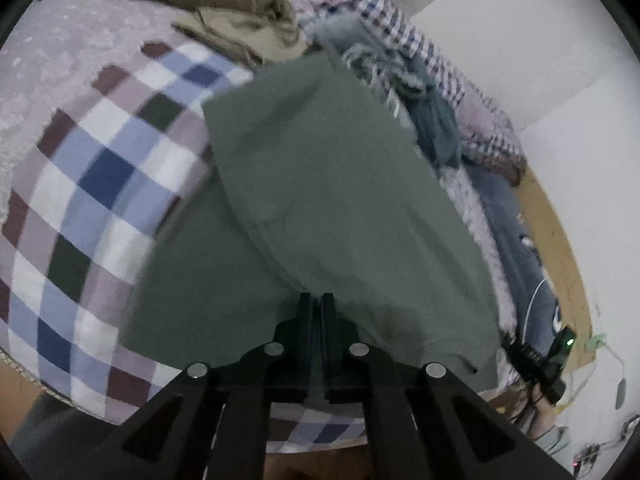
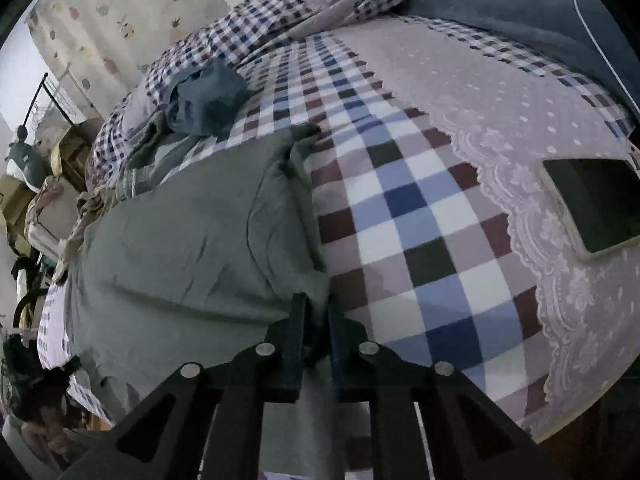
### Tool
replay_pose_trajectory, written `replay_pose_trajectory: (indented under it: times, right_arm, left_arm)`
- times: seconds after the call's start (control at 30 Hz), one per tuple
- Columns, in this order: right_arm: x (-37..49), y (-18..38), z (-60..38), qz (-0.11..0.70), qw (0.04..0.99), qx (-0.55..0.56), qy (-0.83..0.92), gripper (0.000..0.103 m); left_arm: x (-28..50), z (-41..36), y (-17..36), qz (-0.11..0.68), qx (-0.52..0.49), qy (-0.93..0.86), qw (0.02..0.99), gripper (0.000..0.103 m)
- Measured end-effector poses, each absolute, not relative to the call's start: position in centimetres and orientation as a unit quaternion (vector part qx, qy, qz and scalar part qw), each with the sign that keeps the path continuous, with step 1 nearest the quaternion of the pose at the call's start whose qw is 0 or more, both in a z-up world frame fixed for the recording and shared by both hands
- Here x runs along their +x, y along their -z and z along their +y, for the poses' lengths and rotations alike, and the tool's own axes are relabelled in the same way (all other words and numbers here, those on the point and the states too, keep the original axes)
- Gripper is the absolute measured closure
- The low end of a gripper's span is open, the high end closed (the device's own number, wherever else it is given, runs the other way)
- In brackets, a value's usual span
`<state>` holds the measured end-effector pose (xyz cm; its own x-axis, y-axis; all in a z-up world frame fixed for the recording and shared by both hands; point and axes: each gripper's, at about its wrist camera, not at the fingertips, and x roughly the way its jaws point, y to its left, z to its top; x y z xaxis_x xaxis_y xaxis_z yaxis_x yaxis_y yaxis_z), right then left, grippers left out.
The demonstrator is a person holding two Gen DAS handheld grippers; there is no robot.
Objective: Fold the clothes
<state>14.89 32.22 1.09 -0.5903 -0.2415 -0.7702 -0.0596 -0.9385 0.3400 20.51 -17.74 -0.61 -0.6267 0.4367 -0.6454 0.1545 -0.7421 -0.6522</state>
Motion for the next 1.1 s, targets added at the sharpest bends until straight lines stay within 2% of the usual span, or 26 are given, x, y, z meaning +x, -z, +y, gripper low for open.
replay_pose_trajectory:
  times: [0.13,0.17,0.23,0.4,0.63,0.7,0.73,0.77,0.9,1.03,1.1]
  right_arm:
    - [14.9,-1.6,32.4,-0.166,0.038,0.439,0.882,0.079]
    - [15.0,-1.8,32.4,-0.159,0.034,0.433,0.886,0.078]
    - [15.0,-2.4,32.1,-0.144,0.024,0.421,0.895,0.076]
    - [15.4,-3.7,31.7,-0.132,0.028,0.392,0.910,0.068]
    - [15.7,-3.9,28.7,-0.076,0.091,0.384,0.916,0.067]
    - [15.8,-3.7,27.5,-0.057,0.108,0.384,0.915,0.067]
    - [15.8,-3.5,27.1,-0.049,0.112,0.387,0.914,0.067]
    - [15.8,-3.3,26.8,-0.042,0.115,0.391,0.912,0.067]
    - [15.6,-2.7,25.9,-0.026,0.122,0.398,0.909,0.067]
    - [15.4,-2.5,25.8,-0.025,0.120,0.399,0.909,0.067]
    - [15.1,-2.4,25.7,-0.023,0.117,0.402,0.908,0.067]
  left_arm:
    - [21.4,-20.0,0.4,-0.402,-0.387,-0.826,0.076,0.058]
    - [21.6,-20.5,0.6,-0.417,-0.380,-0.822,0.077,0.052]
    - [21.6,-20.9,0.9,-0.431,-0.377,-0.816,0.079,0.050]
    - [20.7,-20.2,1.2,-0.421,-0.388,-0.815,0.089,0.050]
    - [19.2,-18.7,1.3,-0.406,-0.393,-0.817,0.112,0.051]
    - [19.1,-18.3,1.3,-0.399,-0.397,-0.818,0.120,0.066]
    - [19.0,-18.1,1.3,-0.394,-0.402,-0.817,0.126,0.089]
    - [19.0,-17.9,1.1,-0.390,-0.400,-0.819,0.134,0.095]
    - [19.5,-17.3,0.1,-0.377,-0.380,-0.829,0.164,0.096]
    - [18.9,-18.2,2.1,-0.386,-0.428,-0.809,0.114,0.095]
    - [19.1,-18.6,2.0,-0.389,-0.426,-0.809,0.112,0.089]
